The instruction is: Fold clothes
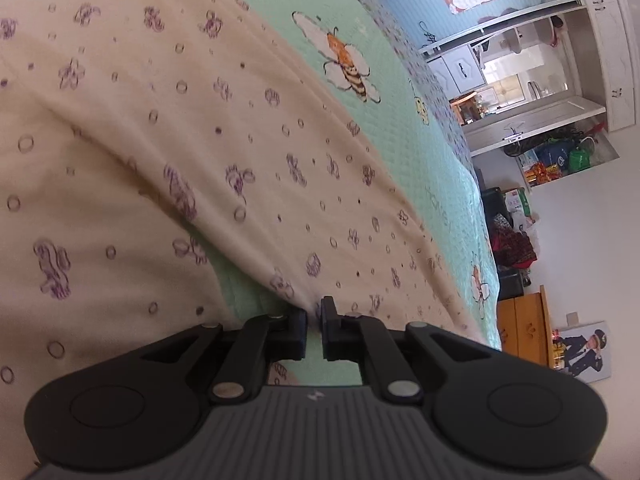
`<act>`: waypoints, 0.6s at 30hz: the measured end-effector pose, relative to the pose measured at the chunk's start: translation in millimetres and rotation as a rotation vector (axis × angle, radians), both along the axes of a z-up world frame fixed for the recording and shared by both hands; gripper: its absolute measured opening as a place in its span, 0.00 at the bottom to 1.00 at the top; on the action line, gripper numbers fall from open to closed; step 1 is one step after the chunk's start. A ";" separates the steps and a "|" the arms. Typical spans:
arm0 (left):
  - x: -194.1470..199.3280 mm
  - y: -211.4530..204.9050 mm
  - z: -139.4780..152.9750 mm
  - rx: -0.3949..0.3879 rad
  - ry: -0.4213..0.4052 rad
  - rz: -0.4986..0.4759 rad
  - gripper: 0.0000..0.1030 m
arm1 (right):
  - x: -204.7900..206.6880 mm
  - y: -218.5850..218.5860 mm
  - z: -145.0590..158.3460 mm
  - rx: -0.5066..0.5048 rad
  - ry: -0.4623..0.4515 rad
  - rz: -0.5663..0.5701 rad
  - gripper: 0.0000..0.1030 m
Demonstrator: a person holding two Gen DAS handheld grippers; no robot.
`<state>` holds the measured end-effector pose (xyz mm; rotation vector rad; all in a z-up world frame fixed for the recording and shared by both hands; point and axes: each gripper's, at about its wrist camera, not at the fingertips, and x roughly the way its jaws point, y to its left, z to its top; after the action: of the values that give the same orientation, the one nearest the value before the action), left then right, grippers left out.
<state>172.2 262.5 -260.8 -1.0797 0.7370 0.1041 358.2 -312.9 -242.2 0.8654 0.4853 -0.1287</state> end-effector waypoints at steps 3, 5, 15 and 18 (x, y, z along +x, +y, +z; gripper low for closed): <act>-4.6 0.0 1.1 -0.013 0.001 -0.001 0.04 | 2.6 -23.5 -27.1 0.086 0.123 0.008 0.09; -6.6 -0.4 4.7 -0.011 -0.002 -0.007 0.04 | -8.4 -40.4 -35.5 0.168 0.104 -0.021 0.13; 0.1 -3.8 3.2 -0.010 0.030 -0.031 0.07 | 32.8 -72.5 -41.2 0.239 0.074 -0.009 0.11; -1.5 -3.1 2.0 -0.024 0.034 -0.036 0.07 | 17.3 -81.2 -27.1 0.158 0.030 -0.045 0.02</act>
<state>170.7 259.3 -258.8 -1.0890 0.7900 0.0833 375.4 -394.1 -269.3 1.0307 0.5089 -0.1458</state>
